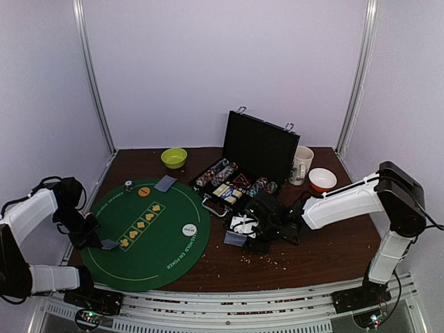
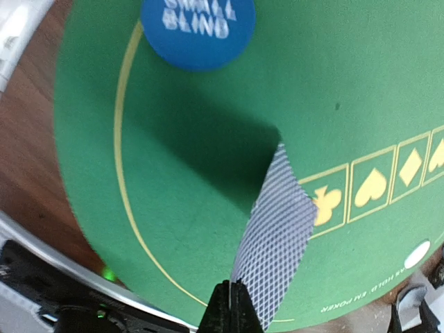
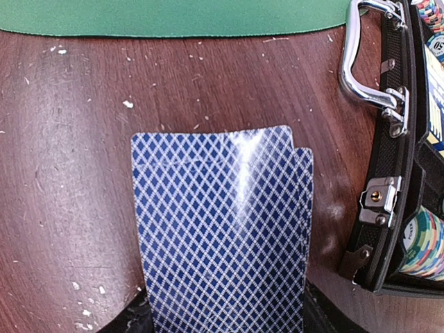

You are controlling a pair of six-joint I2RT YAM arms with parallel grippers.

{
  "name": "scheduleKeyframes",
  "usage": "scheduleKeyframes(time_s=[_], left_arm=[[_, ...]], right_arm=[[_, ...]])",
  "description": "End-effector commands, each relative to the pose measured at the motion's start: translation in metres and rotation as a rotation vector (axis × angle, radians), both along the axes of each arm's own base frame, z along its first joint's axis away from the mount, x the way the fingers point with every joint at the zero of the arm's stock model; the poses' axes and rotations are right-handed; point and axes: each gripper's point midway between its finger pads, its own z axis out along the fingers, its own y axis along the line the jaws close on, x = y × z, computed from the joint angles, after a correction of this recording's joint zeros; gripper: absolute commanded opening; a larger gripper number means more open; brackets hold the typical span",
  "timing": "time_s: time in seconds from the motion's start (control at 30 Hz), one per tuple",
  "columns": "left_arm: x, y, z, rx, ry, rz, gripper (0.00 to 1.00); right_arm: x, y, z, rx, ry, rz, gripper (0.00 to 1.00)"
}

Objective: Distribute texas hold em gaming equipment
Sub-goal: Distribute the poker card in the small blind area.

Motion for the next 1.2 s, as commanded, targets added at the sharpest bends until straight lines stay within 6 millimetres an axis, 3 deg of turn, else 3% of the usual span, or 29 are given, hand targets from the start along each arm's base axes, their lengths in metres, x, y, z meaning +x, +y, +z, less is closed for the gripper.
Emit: scheduleKeyframes(time_s=[0.0,0.13,0.3,0.47,0.63,0.73,0.8,0.87,0.97,1.07,1.17], left_arm=[[0.012,0.033,0.026,0.144,0.007,0.048,0.0],[0.036,0.043,0.041,0.173,-0.064,0.038,0.0],[0.088,0.023,0.056,0.051,-0.286,-0.054,0.0],[0.119,0.035,0.065,0.082,-0.298,-0.026,0.0],[0.178,0.057,0.108,0.172,-0.406,-0.051,0.0],[0.2,0.073,0.133,0.244,-0.448,-0.062,0.0],[0.197,0.093,0.136,0.316,-0.409,-0.03,0.0],[0.186,0.102,0.124,0.318,-0.368,-0.009,0.0],[0.168,0.086,0.101,0.238,-0.328,-0.041,0.0],[0.13,0.07,0.073,0.167,-0.219,-0.018,0.0],[0.109,0.065,0.067,0.164,-0.198,-0.013,0.0]], right_arm=[[-0.009,-0.024,-0.013,-0.077,0.048,-0.024,0.6],[-0.007,-0.024,-0.013,-0.075,0.044,-0.024,0.6],[-0.006,-0.022,-0.01,-0.062,0.045,-0.023,0.6],[-0.005,-0.022,-0.006,-0.053,0.04,-0.023,0.6],[-0.003,-0.023,-0.005,-0.053,0.035,-0.026,0.6],[-0.002,-0.022,-0.004,-0.048,0.034,-0.029,0.6],[-0.002,-0.022,-0.004,-0.051,0.032,-0.028,0.6],[-0.002,-0.023,-0.004,-0.054,0.03,-0.029,0.6],[-0.002,-0.024,-0.003,-0.051,0.029,-0.031,0.6],[-0.002,-0.023,-0.001,-0.043,0.031,-0.028,0.6],[-0.002,-0.023,-0.003,-0.047,0.036,-0.027,0.6]])
